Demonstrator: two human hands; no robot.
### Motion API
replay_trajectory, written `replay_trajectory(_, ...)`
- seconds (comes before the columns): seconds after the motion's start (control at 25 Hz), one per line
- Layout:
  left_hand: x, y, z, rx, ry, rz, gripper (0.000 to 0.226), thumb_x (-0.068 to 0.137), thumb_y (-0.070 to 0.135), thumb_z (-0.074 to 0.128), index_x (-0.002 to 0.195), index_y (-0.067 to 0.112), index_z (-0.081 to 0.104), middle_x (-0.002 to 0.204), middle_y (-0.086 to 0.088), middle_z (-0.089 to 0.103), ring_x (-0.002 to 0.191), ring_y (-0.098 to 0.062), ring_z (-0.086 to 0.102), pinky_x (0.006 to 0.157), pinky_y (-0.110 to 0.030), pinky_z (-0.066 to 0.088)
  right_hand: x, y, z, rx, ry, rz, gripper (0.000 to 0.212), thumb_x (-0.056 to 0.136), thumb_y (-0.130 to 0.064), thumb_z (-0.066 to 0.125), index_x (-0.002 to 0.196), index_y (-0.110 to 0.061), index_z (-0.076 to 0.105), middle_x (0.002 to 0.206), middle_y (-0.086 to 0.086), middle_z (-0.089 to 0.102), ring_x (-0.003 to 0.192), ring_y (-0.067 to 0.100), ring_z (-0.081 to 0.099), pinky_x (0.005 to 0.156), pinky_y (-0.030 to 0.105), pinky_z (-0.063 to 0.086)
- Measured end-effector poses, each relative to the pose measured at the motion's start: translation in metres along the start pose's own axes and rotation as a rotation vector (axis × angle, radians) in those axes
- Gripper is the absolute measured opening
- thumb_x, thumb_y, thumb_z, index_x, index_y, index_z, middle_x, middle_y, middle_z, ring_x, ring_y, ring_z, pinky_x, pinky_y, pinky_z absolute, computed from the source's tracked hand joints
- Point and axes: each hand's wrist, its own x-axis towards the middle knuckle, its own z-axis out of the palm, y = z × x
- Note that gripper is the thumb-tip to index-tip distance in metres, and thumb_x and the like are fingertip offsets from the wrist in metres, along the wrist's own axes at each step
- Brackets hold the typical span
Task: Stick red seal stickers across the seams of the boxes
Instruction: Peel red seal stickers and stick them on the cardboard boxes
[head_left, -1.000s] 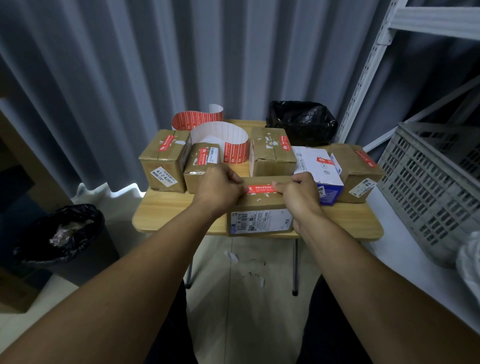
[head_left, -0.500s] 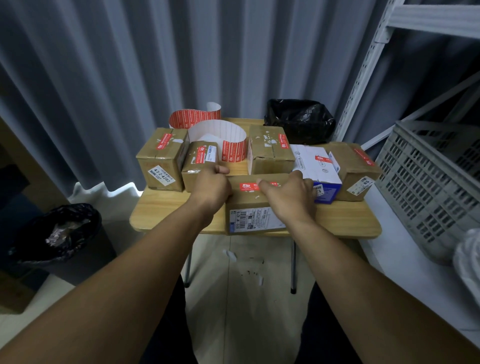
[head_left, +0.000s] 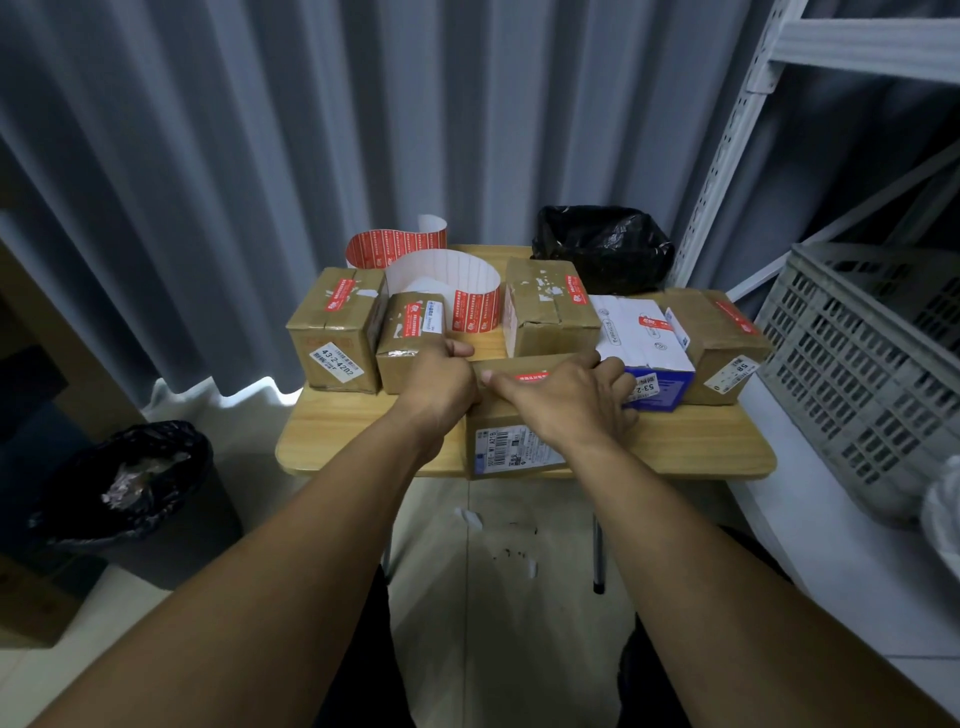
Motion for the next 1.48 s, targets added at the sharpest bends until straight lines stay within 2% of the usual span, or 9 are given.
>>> replay_trajectory(0.12,0.001,-0.001,-0.001,-0.021,0.007,0.003,0.029,0.094,-0.007,0.038,0.112,0.014,0.049,0.089,-0.009,0.053,0.082,-0.022,0.052,0.068,-0.033,0.044,0.002,0.0,-0.001,0.048,-0.01,0.027,0.125,0.063,-0.083,0.069,0.153,-0.008,0.023,0.149,0.014,0.032,0.139,0.035,0.026,0.107,0.05,0.032)
replay_trajectory(0.36,0.002,-0.003,-0.001,-0.041,0.04,-0.004,0.034,0.093,-0.006,0.038,0.117,0.016,0.049,0.096,-0.006,0.053,0.085,-0.019,0.052,0.065,-0.032,0.043,0.018,0.01,-0.013,0.312,-0.071,0.114,0.083,0.081,-0.05,0.076,0.145,-0.015,0.036,0.148,0.012,0.038,0.139,0.036,0.034,0.105,0.047,0.043)
replay_trajectory(0.48,0.004,-0.004,-0.001,-0.034,0.06,-0.004,0.033,0.092,-0.005,0.04,0.114,0.018,0.049,0.098,-0.006,0.055,0.087,-0.021,0.053,0.066,-0.033,0.044,0.025,0.023,-0.015,0.501,-0.088,0.121,0.044,0.089,-0.035,0.072,0.123,-0.018,0.051,0.128,0.009,0.057,0.113,0.029,0.058,0.088,0.044,0.056)
replay_trajectory(0.6,0.002,-0.002,-0.003,-0.033,0.05,-0.005,0.029,0.093,-0.007,0.04,0.102,0.019,0.05,0.094,-0.006,0.054,0.082,-0.02,0.053,0.071,-0.035,0.045,0.024,0.034,-0.023,0.648,-0.167,0.127,0.013,0.1,-0.026,0.06,0.109,-0.021,0.052,0.111,0.006,0.062,0.089,0.019,0.064,0.066,0.031,0.054)
replay_trajectory(0.72,-0.001,-0.001,0.0,-0.053,0.015,-0.005,0.022,0.092,-0.002,0.053,0.093,0.02,0.05,0.092,-0.004,0.057,0.083,-0.019,0.058,0.066,-0.032,0.047,0.021,0.038,-0.027,0.715,-0.195,0.092,0.023,0.099,-0.031,0.062,0.116,-0.018,0.053,0.106,0.004,0.063,0.084,0.015,0.065,0.058,0.026,0.048)
replay_trajectory(0.84,0.0,-0.008,0.003,-0.034,0.004,-0.034,0.036,0.087,0.017,0.075,0.113,0.017,0.049,0.104,-0.005,0.063,0.092,-0.022,0.066,0.072,-0.035,0.055,0.019,0.041,-0.021,0.685,-0.2,0.047,0.034,0.088,-0.036,0.075,0.11,-0.023,0.051,0.107,0.003,0.063,0.089,0.019,0.068,0.067,0.032,0.057)
replay_trajectory(1.08,0.006,-0.017,0.008,0.033,0.052,-0.031,0.02,0.095,0.023,0.067,0.107,0.021,0.051,0.108,-0.008,0.067,0.095,-0.024,0.068,0.085,-0.042,0.057,0.024,0.041,-0.021,0.718,-0.196,0.084,0.017,0.096,-0.029,0.064,0.104,-0.024,0.05,0.108,0.005,0.063,0.089,0.02,0.066,0.068,0.034,0.055)
replay_trajectory(1.28,0.005,-0.015,0.001,0.051,-0.057,-0.053,0.024,0.089,0.02,0.074,0.108,0.012,0.061,0.1,-0.008,0.073,0.087,-0.022,0.072,0.071,-0.032,0.055,0.022,0.044,-0.012,0.631,-0.183,0.052,0.034,0.088,-0.048,0.069,0.105,-0.024,0.051,0.11,0.005,0.063,0.093,0.023,0.068,0.076,0.042,0.06)
replay_trajectory(1.48,0.007,-0.016,-0.003,0.016,-0.091,-0.101,0.024,0.087,0.016,0.072,0.108,0.01,0.062,0.101,-0.01,0.073,0.093,-0.027,0.071,0.09,-0.044,0.057,0.024,0.04,-0.013,0.625,-0.191,0.08,0.034,0.091,-0.043,0.066,0.114,-0.023,0.05,0.112,0.007,0.061,0.094,0.027,0.068,0.077,0.045,0.062)
